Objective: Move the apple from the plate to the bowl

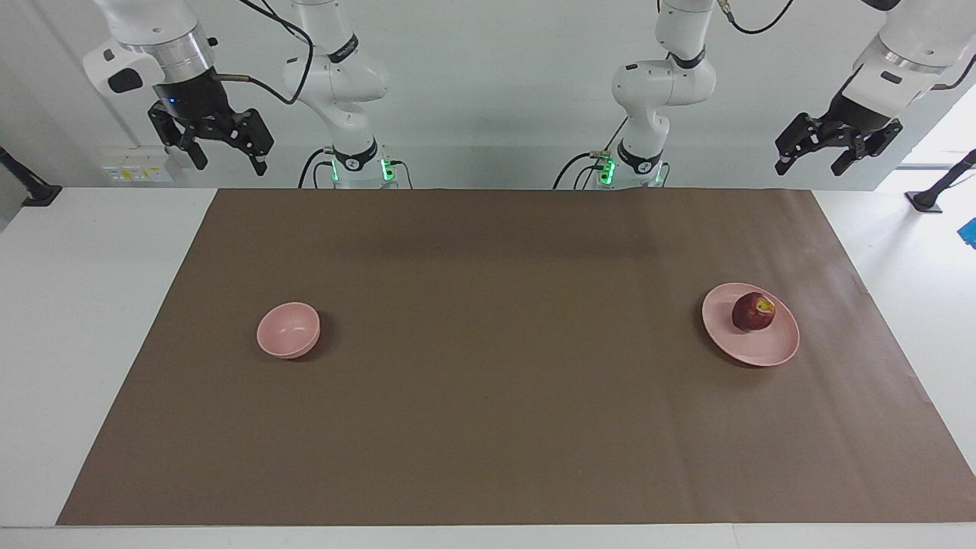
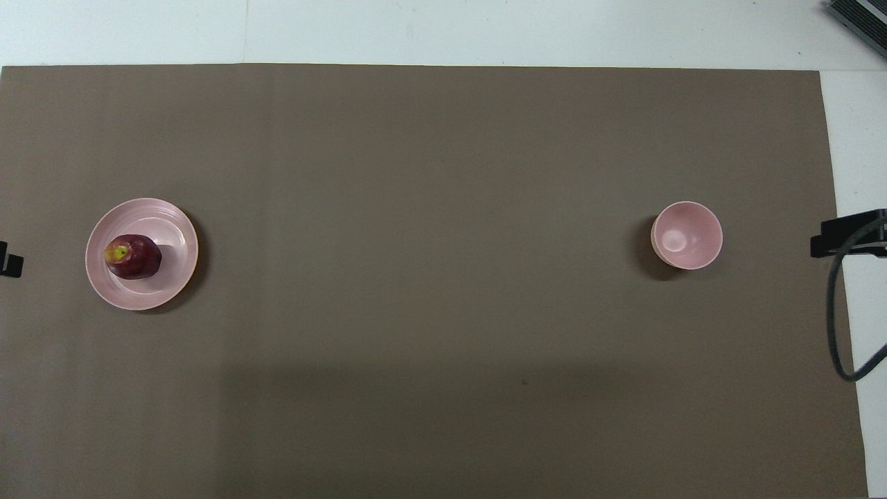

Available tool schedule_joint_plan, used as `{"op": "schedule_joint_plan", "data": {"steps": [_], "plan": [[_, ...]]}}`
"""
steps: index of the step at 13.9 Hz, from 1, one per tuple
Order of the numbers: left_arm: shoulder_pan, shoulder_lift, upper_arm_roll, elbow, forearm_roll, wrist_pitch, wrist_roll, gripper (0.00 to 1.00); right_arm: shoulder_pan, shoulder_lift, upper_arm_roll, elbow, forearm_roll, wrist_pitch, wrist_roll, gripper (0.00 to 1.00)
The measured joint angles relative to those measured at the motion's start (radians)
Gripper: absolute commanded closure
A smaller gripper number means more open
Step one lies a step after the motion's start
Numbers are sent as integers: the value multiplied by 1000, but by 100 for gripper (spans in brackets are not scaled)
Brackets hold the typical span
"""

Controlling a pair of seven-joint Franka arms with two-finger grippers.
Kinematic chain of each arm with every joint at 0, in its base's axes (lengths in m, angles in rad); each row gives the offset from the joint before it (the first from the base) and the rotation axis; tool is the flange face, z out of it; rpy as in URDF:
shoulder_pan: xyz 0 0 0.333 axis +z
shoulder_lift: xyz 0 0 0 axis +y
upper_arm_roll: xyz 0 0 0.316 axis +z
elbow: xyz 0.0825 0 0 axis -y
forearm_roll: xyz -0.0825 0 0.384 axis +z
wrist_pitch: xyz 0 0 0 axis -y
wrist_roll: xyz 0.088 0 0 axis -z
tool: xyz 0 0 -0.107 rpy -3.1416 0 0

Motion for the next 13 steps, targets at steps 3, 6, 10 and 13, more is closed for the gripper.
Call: {"op": "schedule_joint_plan", "data": {"steps": [3,6,10,13], "plan": [[0,-5,0,-11,0,0,0,0,-1,0,0,0,0,0,0,0],[0,-13,0,-22,0,0,0,0,-1,0,0,0,0,0,0,0],[0,-13,0,-61,0,21,0,0,-1,0,0,0,0,0,0,0],[0,-13,0,-108,0,60,0,0,-1,0,0,0,0,0,0,0]]}}
